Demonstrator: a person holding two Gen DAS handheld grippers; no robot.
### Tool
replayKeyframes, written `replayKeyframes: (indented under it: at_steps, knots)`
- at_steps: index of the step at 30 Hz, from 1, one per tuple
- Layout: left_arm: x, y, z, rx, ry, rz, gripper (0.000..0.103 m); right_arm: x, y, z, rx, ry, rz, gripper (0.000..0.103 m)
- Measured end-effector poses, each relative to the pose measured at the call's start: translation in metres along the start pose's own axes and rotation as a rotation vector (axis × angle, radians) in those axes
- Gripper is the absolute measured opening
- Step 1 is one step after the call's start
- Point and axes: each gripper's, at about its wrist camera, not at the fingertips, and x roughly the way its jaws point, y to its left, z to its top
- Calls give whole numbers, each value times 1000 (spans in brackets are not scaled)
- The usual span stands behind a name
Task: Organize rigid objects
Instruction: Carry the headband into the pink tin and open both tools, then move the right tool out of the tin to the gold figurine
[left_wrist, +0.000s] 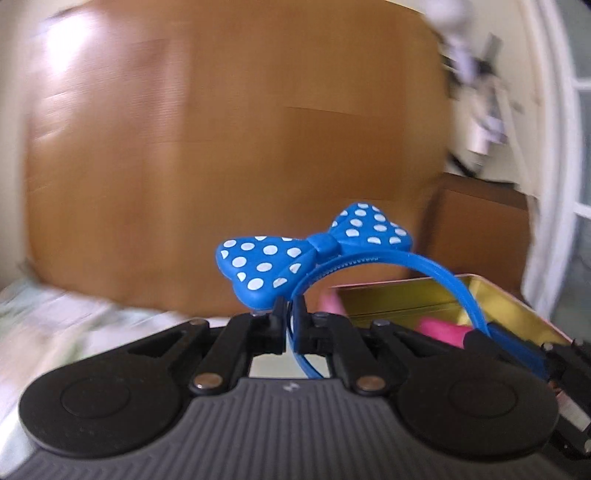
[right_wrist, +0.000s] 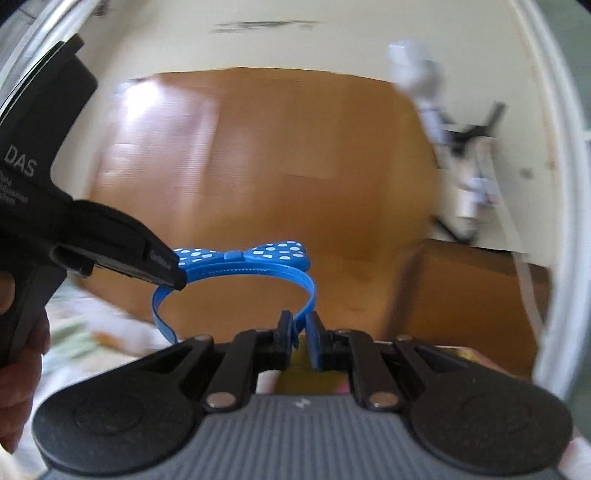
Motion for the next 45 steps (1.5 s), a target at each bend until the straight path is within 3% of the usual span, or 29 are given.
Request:
replayKeyframes:
  at_steps: [2, 7, 11, 14, 16, 18, 19, 25, 35, 45]
  knots:
    - [25, -30, 4, 12, 30, -65, 5, 10, -29, -3, 27, 18, -64, 10]
    - [84, -96, 5, 63, 159, -142, 5, 42, -88, -18, 92, 99, -167, 10]
    - [116, -131, 2, 114, 219, -157, 10, 68, -119, -32, 191, 205, -162, 11]
    - [121, -139, -3, 112, 235, -156, 10, 73, -123, -35, 198, 226, -158, 20]
    - [117, -138, -2, 98, 229, -159, 13, 64, -124, -32, 215, 186, -153, 37]
    - [113, -131, 2, 67, 239, -149, 23, 56, -124, -30, 224, 154, -155, 43]
    - [110, -126, 4, 50, 242, -146, 28, 53, -125, -30, 230, 144, -153, 43]
    - [74, -102, 4, -3, 232, -128, 28, 49, -127, -29, 307, 132, -78, 43]
    - [9, -71, -17, 52, 211, 6, 33, 46, -131, -38, 370, 114, -59, 44]
    - [-16, -32, -43, 42, 251, 121, 36, 13, -113, -36, 375, 60, -5, 43]
